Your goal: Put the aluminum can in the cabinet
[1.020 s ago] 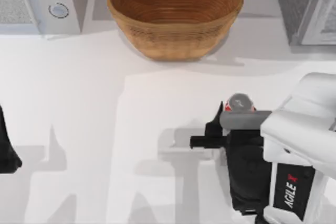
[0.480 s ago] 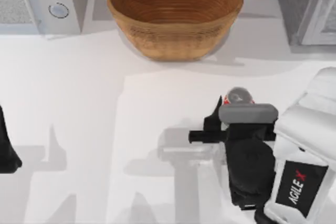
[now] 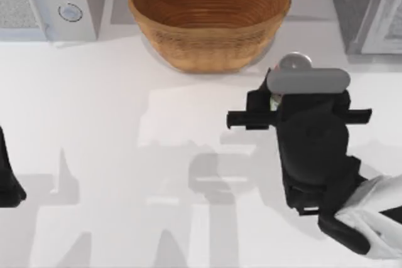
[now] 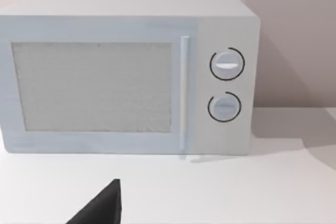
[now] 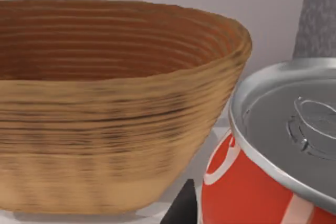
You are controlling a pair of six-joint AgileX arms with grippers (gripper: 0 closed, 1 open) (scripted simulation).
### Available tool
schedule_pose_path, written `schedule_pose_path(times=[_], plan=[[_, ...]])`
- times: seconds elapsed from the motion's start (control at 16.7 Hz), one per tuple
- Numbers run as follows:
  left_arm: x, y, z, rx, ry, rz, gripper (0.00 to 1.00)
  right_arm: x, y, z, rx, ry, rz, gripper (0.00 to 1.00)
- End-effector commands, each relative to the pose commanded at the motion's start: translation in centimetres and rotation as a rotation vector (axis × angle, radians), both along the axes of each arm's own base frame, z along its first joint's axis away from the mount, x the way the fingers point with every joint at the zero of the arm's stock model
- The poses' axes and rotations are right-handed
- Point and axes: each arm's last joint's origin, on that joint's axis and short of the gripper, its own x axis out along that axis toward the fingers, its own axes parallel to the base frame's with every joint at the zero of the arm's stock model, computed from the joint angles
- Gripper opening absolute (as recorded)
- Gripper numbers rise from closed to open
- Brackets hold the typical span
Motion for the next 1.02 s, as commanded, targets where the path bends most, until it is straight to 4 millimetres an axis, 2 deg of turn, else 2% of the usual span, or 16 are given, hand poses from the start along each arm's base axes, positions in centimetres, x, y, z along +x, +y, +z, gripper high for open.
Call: schedule_pose_path(times=[0.12,0.24,0.66,0.84,1.02], plan=[[0.0,0.0,0.0,0.0,0.0,0.0,1.0,-0.4,-0.3,2.1,0.009,-0.002,0.001,0.0],[0.0,0.0,0.0,0.0,0.0,0.0,1.0,-0.6,-0.6,3.2,0.017,-0.003,0.002,0.0],[0.0,0.0,0.0,0.0,0.0,0.0,1.0,-0.7,-1.0,3.4,0.017,0.002,0.002,0.0],[0.0,0.0,0.0,0.0,0.0,0.0,1.0,-0.8,-3.1,4.3,0.009,0.016,0.007,0.0],[0.0,0.0,0.0,0.0,0.0,0.0,1.0,-1.3,-6.7,6.5,0.026,-0.007,0.009,0.0]])
